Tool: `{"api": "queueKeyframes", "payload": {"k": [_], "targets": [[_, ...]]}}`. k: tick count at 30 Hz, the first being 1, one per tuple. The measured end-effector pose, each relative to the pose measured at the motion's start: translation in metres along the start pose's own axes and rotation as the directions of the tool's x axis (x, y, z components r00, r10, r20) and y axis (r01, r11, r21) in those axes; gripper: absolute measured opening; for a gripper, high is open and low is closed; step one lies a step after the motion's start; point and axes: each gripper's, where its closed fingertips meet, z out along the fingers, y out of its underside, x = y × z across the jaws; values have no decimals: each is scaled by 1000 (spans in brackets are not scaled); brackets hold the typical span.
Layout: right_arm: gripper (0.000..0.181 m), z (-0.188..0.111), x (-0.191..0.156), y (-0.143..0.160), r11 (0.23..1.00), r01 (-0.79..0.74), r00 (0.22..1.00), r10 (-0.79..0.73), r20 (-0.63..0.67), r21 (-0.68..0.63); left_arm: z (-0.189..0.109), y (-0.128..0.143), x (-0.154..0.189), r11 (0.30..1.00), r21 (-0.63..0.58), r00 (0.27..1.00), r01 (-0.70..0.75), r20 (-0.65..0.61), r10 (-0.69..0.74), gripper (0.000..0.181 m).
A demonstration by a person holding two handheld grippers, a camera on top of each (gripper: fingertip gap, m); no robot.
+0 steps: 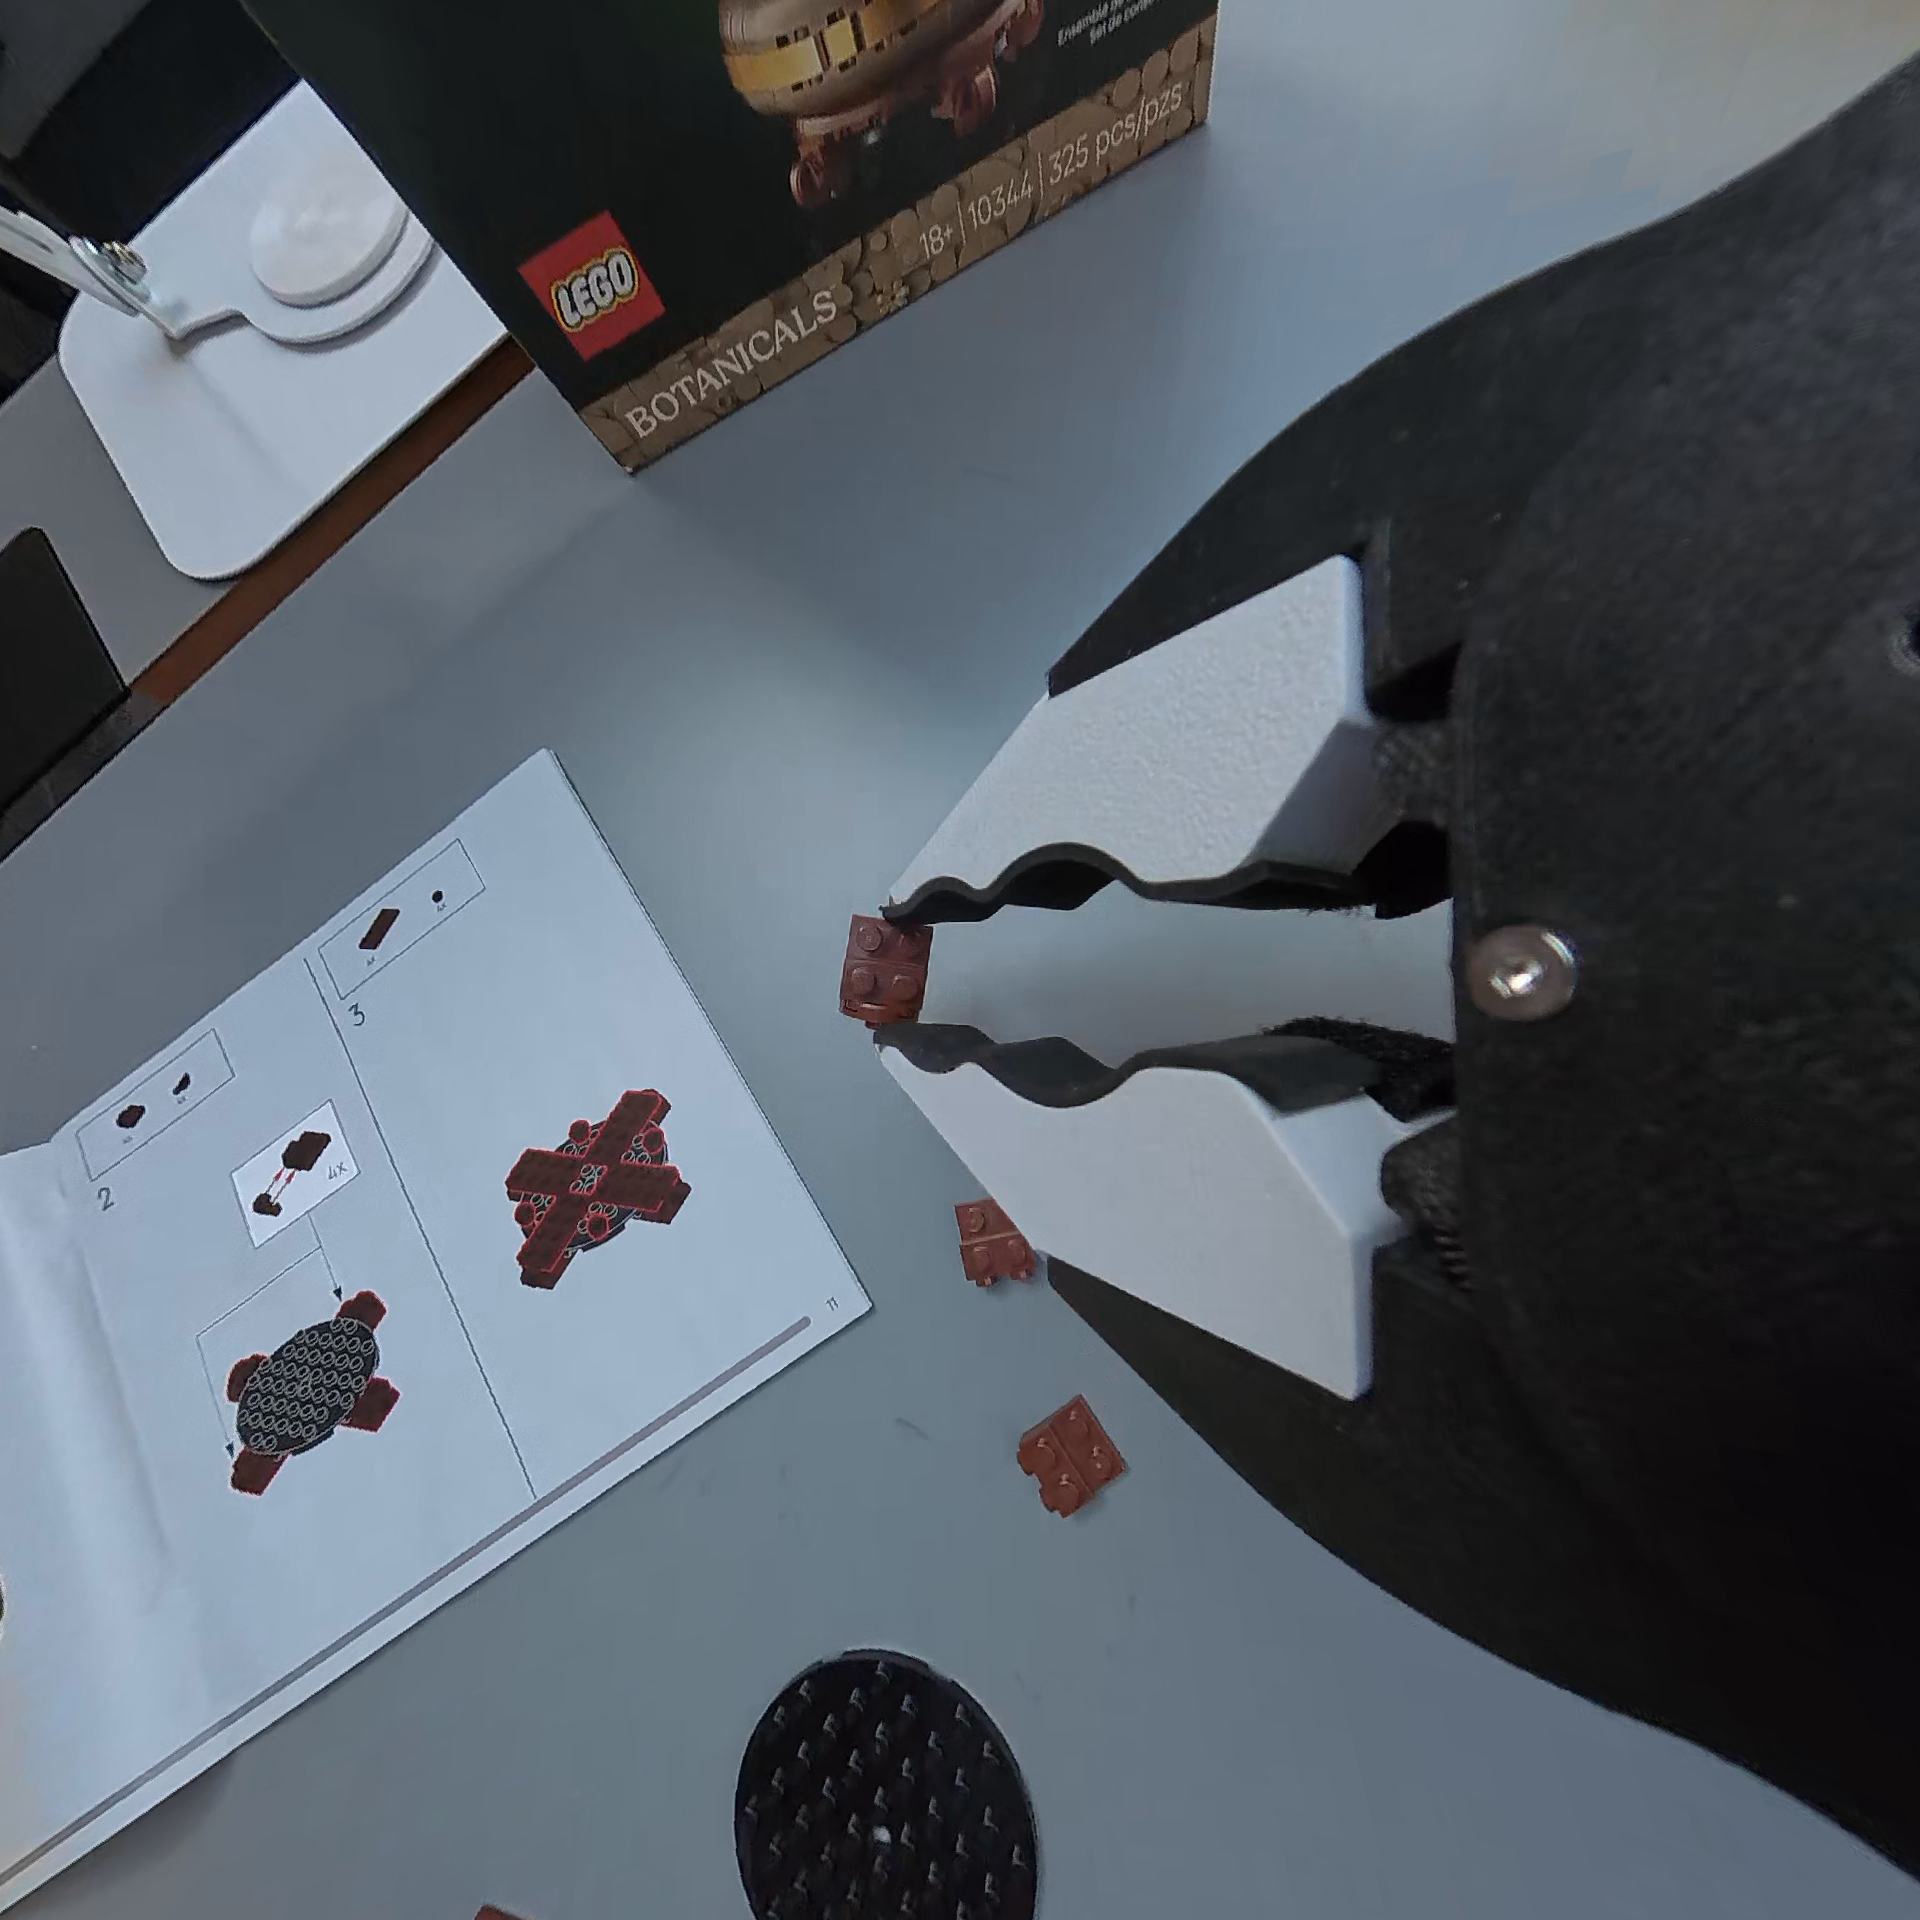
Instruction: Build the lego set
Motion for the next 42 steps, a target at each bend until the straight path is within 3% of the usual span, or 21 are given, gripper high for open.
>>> {"api": "queueKeyframes", "payload": {"k": [8,14,17,20,28,31,34,38,42], "targets": [[18,-3,-6,-13,992,78,997,-75,-30,96,13,13,4,999,-39,999,17,-29,-18,45],[19,-1,-4,-8,995,13,999,-16,30,100,14,14,6,999,-45,999,15,-36,-17,44],[19,2,13,12,1000,26,1000,-26,7,7,15,14,8,999,-51,999,11,-46,-14,44],[19,3,15,33,994,-59,993,68,92,-96,15,18,9,997,-73,999,-4,-46,0,44],[20,5,1,50,973,-59,990,85,112,-222,15,19,11,997,-83,998,-9,-60,4,44],[24,2,1,40,985,-69,983,94,157,-156,16,20,12,996,-86,998,-11,-63,5,45],[26,-13,27,21,992,-125,982,122,144,10,14,19,11,996,-83,998,-12,-60,7,45],[26,-33,82,6,962,-43,996,62,-64,268,12,15,10,998,-67,998,-5,-58,1,45],[19,-31,105,15,966,18,976,39,-216,256,12,16,10,997,-71,998,-9,-56,5,45]]}}
